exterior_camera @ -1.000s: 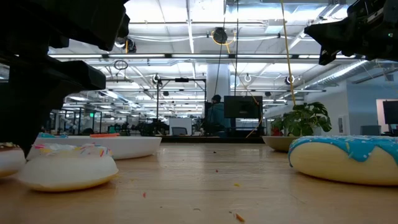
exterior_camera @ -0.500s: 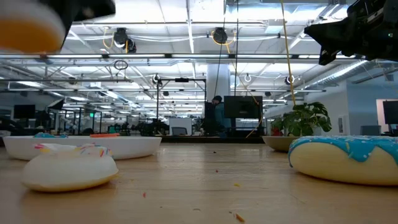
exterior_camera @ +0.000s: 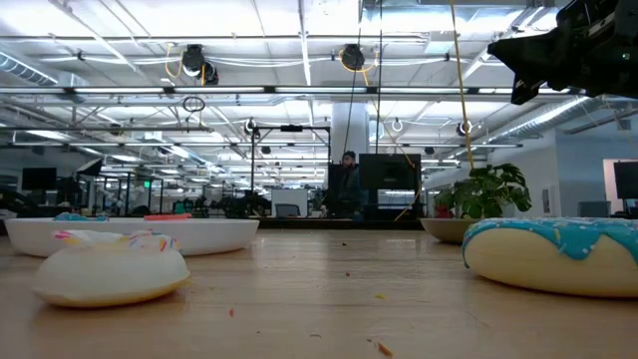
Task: Pick & Place donuts
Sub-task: Put the small brown donut on the white plate
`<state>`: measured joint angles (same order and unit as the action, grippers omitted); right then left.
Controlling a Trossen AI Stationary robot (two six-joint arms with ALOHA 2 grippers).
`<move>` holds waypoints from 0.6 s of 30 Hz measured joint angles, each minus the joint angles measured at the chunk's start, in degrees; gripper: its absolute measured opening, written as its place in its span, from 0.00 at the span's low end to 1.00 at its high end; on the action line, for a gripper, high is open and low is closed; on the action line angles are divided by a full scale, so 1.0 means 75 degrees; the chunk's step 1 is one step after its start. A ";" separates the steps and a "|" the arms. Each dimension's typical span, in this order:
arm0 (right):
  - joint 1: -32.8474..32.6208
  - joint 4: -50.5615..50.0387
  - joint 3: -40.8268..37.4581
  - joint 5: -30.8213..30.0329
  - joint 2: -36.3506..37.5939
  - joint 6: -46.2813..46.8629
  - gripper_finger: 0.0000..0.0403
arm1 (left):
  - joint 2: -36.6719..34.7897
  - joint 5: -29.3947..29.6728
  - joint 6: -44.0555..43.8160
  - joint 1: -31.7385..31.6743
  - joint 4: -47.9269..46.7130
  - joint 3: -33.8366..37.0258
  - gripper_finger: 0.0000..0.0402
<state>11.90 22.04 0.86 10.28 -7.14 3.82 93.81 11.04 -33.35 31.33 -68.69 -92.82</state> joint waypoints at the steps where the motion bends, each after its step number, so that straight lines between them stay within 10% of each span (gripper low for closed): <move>1: 0.0000 -0.0002 0.0000 0.0000 0.0000 0.0000 0.00 | -0.0015 0.0003 0.0002 -0.0034 -0.0065 0.0000 0.52; 18: 0.0000 0.0000 0.0000 0.0000 -0.0002 0.0000 0.00 | 0.0034 -0.0218 0.0230 -0.0160 -0.0364 0.0003 0.51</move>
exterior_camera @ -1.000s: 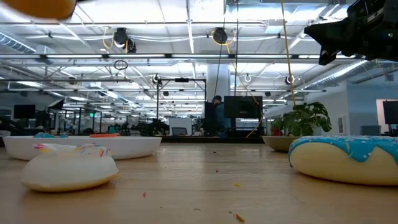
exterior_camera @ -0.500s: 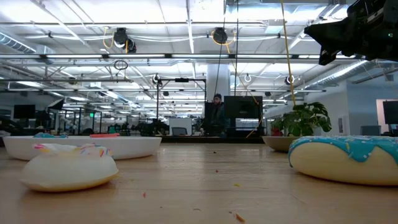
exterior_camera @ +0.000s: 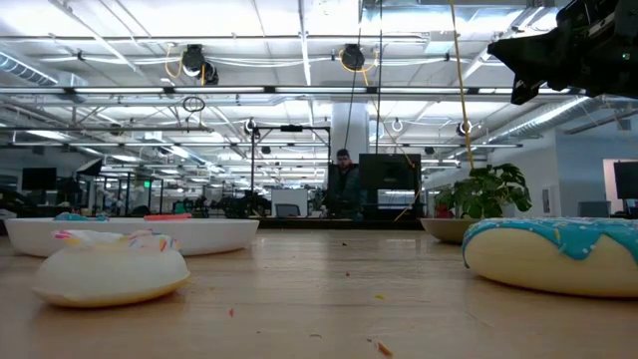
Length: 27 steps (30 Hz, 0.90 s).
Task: Pick & Place donuts
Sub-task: Put the small brown donut on the white plate
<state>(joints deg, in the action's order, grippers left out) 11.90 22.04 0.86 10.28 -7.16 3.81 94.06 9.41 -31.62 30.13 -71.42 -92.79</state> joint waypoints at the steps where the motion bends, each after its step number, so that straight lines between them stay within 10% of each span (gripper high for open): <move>1: 0.0000 0.0000 0.0000 0.0000 0.0003 0.0000 0.00 | 0.0000 0.0000 -0.0009 0.0001 0.0001 0.0000 0.51; 27: 0.0000 -0.0002 0.0000 -0.0001 0.0003 0.0000 0.00 | 0.0000 0.0474 -0.0058 -0.0031 0.0053 0.0040 0.51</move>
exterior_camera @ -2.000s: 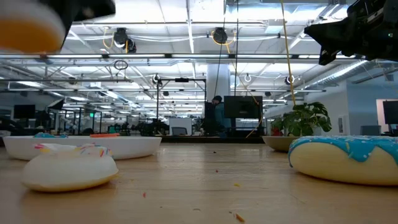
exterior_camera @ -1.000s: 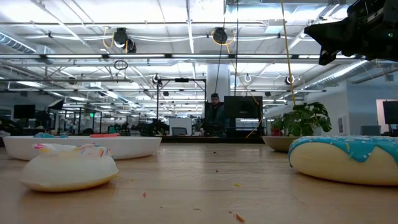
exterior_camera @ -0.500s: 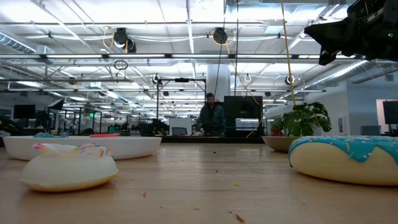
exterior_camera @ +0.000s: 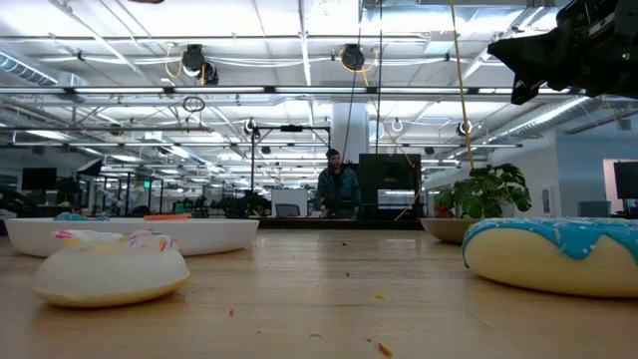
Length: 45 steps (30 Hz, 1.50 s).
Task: Pick & Place donuts
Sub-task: Put the small brown donut on the white plate
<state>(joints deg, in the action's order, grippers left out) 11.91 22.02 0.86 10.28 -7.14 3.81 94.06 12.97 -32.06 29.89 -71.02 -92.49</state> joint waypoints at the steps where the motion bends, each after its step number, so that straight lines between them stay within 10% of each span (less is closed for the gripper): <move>1: 0.0001 0.0002 -0.0001 0.0001 0.0000 0.0000 0.00 | 0.0000 0.0002 -0.0006 -0.0039 0.0066 0.0066 0.50; 22: 0.0002 0.0002 -0.0003 -0.0002 0.0000 0.0000 0.00 | 0.0004 -0.0351 0.0852 -0.0982 0.3396 0.3521 0.44; 45: 0.0001 0.0008 -0.0001 -0.0017 -0.0001 0.0000 0.00 | 0.0259 -0.0738 0.0682 -0.1075 0.5624 0.5216 0.45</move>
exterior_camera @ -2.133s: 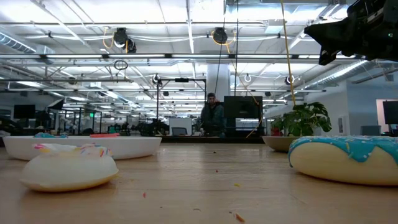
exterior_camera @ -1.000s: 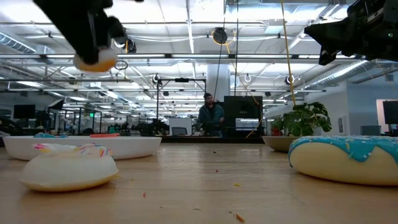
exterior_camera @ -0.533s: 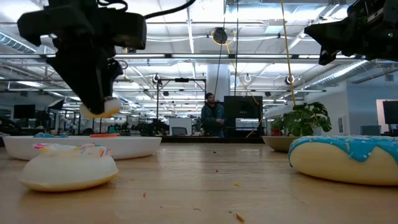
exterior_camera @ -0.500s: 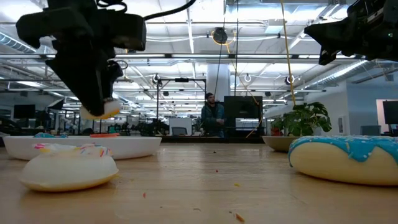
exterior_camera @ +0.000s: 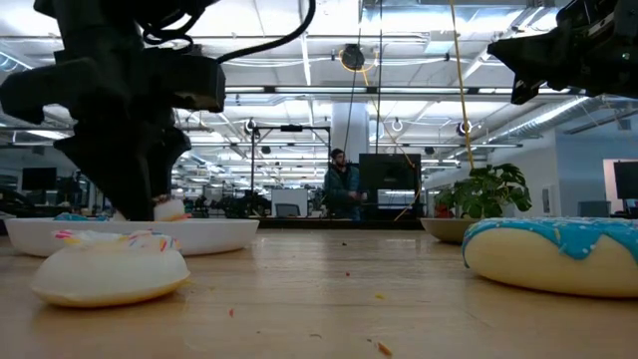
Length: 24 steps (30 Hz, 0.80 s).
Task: Pick & Place donuts
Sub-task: Put the small brown donut on the white plate
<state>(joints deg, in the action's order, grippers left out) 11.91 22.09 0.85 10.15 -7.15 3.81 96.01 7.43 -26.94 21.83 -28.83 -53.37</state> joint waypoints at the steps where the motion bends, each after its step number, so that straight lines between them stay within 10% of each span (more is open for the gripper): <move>1: -0.0002 0.0003 0.0001 -0.0003 0.0000 0.0000 0.00 | 0.0043 -0.0041 0.0069 0.0008 0.0091 -0.0013 0.45; 13: 0.0000 0.0047 -0.0002 -0.0003 -0.0055 0.0001 0.00 | 0.0492 0.0005 0.0490 0.0107 0.0201 -0.0040 0.46; 24: -0.0001 0.0054 0.0001 -0.0007 -0.0060 0.0000 0.00 | 0.0481 0.0084 0.0866 0.0110 -0.0251 -0.0512 0.75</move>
<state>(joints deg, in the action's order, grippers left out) 11.91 22.49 0.86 10.10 -7.60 3.81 99.61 8.06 -20.45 22.65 -30.72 -57.21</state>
